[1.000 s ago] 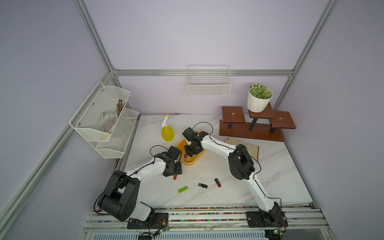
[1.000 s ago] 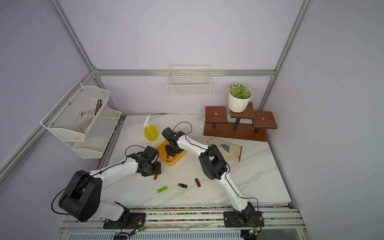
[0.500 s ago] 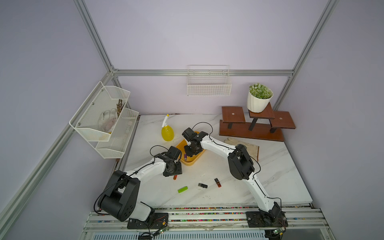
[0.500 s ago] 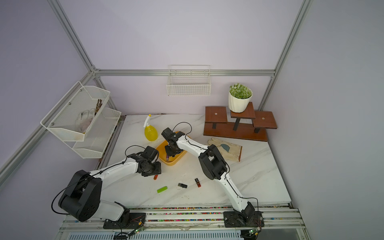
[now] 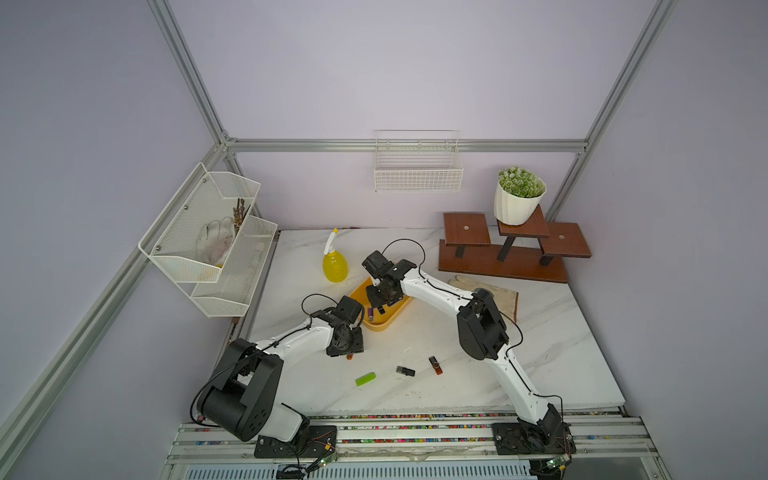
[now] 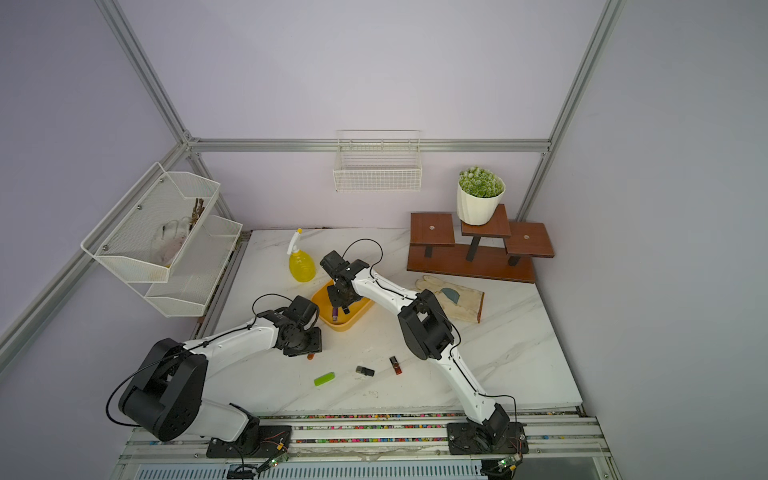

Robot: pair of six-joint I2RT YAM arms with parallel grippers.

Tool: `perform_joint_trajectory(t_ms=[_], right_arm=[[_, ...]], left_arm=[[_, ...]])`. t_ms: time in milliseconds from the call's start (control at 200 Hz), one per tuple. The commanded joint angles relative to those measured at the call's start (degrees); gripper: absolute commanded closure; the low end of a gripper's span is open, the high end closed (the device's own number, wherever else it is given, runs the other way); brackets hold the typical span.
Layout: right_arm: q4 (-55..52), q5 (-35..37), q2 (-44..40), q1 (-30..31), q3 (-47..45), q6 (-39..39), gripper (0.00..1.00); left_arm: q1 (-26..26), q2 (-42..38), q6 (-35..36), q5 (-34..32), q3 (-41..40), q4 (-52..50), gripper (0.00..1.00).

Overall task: Put the usb flash drive into the storage box
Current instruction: Place the USB flash in the storage box, then pick up the USB flash from the center of the board.

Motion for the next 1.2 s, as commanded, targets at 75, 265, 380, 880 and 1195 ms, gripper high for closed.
perform_joint_trajectory(t_ms=[75, 265, 380, 880, 1195], right_arm=[[0.3, 2.4, -4.1, -1.1, 3.6, -1.1, 0.50], [-1.8, 6.2, -9.4, -1.6, -0.9, -0.6, 0.50], [-1.7, 9.6, -13.3, -2.0, -6.2, 0.0, 0.50], [0.3, 12.5, -28.3, -5.3, -27.4, 3.7, 0.48], [3.2, 10.1, -43.7, -3.7, -45.8, 8.8, 0.47]], left_arm=[[-0.8, 2.1, 0.2, -0.7, 0.5, 1.1, 0.46], [-1.6, 4.0, 0.6, -1.0, 1.9, 0.2, 0.54], [-1.9, 5.4, 1.1, -1.0, 2.8, -1.3, 0.56], [-2.9, 6.3, 1.6, -0.9, 2.9, -3.9, 0.68], [-3.9, 5.6, 0.6, -0.9, 1.6, -4.2, 0.84]])
